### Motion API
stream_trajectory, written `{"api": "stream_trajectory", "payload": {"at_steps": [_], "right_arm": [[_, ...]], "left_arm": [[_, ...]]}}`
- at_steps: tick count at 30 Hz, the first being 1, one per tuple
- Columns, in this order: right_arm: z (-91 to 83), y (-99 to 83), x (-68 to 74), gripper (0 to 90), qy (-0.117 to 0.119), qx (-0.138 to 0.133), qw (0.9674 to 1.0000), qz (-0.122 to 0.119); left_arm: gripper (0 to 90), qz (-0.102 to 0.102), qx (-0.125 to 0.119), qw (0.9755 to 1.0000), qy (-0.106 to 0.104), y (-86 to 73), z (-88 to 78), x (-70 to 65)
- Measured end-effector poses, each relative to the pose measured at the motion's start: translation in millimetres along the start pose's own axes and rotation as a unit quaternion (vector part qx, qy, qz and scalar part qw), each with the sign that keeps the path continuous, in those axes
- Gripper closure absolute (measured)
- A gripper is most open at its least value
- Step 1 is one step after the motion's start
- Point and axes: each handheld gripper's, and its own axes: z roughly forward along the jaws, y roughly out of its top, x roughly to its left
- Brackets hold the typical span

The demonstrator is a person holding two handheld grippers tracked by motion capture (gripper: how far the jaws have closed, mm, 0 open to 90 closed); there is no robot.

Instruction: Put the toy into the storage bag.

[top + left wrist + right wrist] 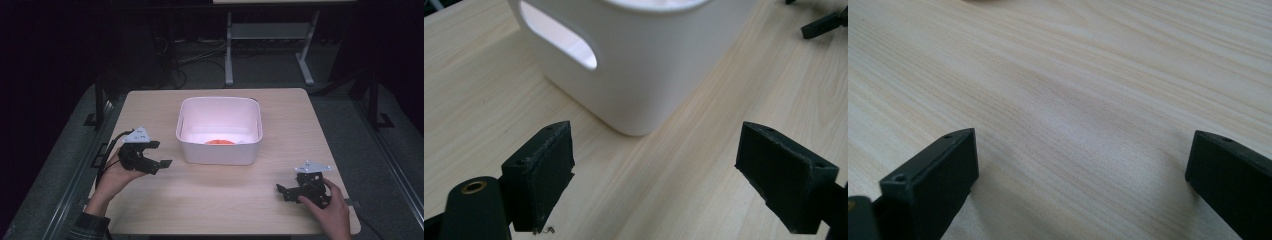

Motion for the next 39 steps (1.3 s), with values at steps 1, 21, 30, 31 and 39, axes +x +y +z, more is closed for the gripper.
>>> {"api": "stream_trajectory", "payload": {"at_steps": [1,21,30,31,39], "right_arm": [[0.0,0.0,0.0,0.0,0.000,0.000,1.0000,0.000],[-0.1,0.0,0.1,0.0,0.000,0.000,1.0000,0.001],[0.0,0.0,0.1,0.0,0.000,0.000,1.0000,0.000],[0.0,0.0,0.1,0.0,0.000,0.000,1.0000,0.001],[0.0,0.0,0.1,0.0,0.000,0.000,1.0000,0.000]], "left_arm": [[14.7,-0.002,-0.002,1.0000,0.003,-3.0,0.3,-0.5],[14.5,-0.042,-0.015,0.9980,0.046,-65.1,2.1,-15.6],[14.4,-0.059,-0.006,0.9962,0.064,-87.4,4.9,-24.5],[14.4,-0.061,-0.003,0.9960,0.065,-90.1,5.0,-25.4],[13.6,-0.058,0.034,0.9945,0.080,-107.0,12.6,-27.1]]}}
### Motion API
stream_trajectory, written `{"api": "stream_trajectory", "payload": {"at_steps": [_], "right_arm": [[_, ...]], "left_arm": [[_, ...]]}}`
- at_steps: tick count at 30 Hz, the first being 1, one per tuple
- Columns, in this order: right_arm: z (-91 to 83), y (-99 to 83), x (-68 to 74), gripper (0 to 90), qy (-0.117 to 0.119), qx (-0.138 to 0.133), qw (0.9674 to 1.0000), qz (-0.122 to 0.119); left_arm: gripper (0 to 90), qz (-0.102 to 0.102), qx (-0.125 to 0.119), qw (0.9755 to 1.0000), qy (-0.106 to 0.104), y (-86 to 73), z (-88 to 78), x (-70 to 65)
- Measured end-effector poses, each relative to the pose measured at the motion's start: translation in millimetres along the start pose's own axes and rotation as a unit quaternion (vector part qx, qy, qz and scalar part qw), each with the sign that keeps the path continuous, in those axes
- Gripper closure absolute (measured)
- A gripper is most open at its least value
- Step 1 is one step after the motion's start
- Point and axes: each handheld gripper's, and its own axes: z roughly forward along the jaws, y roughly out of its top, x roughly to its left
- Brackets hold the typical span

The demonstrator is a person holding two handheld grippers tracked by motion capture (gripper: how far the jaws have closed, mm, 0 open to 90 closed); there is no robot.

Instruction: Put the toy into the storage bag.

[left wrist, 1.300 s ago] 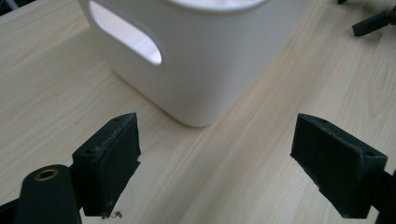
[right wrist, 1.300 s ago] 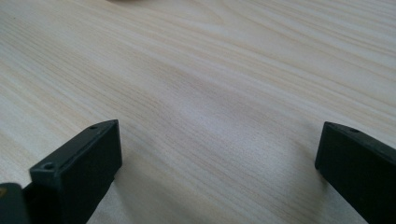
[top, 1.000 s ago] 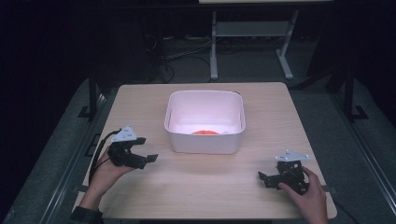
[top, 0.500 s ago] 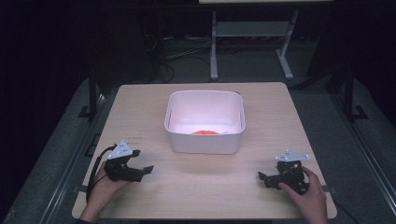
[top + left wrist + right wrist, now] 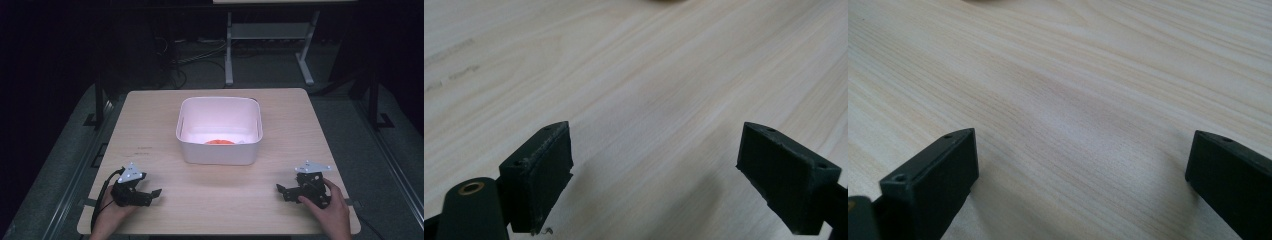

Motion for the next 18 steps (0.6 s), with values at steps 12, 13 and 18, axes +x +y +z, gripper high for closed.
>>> {"api": "stream_trajectory", "payload": {"at_steps": [12,13,18], "right_arm": [[0.0,0.0,0.1,0.0,0.000,0.000,1.0000,0.000],[0.0,0.0,0.0,0.0,0.000,0.000,1.0000,0.000],[0.0,0.0,0.1,0.0,0.000,0.000,1.0000,0.000]], "left_arm": [[12.7,0.000,-0.010,0.9999,0.010,-8.7,2.4,-1.8],[12.8,-0.001,-0.010,0.9999,0.011,-8.9,2.2,-1.9],[12.8,-0.003,-0.011,0.9999,0.011,-8.9,2.4,-2.2]]}}
